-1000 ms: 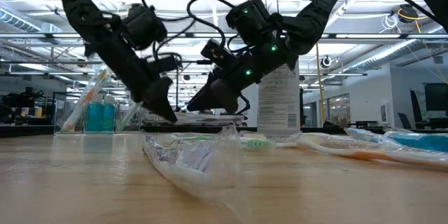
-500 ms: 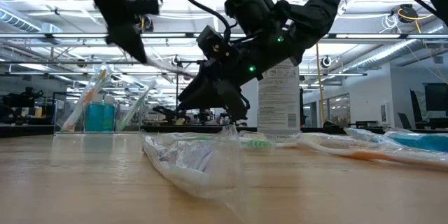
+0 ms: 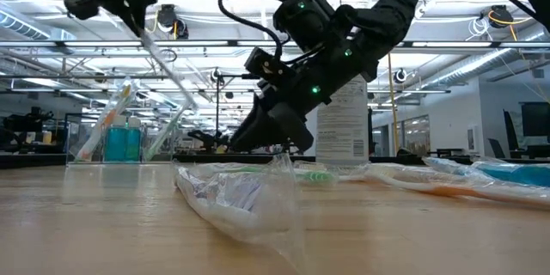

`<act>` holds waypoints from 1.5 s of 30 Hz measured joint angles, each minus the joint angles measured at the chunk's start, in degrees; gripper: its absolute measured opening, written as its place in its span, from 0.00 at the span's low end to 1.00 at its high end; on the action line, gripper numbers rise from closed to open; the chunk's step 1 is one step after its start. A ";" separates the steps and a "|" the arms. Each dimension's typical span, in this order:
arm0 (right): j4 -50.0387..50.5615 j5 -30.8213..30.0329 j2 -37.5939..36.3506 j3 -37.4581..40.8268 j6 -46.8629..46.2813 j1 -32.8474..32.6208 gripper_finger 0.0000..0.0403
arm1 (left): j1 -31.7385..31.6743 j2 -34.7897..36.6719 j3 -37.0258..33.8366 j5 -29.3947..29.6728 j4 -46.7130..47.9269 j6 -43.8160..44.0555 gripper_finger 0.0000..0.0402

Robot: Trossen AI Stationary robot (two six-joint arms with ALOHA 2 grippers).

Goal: Pick & Place toothbrushing station
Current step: Put the violet toothbrush into the transparent organizer

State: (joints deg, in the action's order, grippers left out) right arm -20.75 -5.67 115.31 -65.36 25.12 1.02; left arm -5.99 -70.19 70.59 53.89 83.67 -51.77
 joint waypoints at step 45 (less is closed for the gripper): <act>-0.01 -0.30 -0.13 5.86 -8.22 -2.50 0.30 | -9.48 -19.63 -0.11 12.70 -8.97 0.17 0.35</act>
State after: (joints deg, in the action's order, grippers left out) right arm -20.76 -5.97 115.18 -59.51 16.91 -1.49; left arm -15.47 -89.82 70.48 66.59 74.70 -51.59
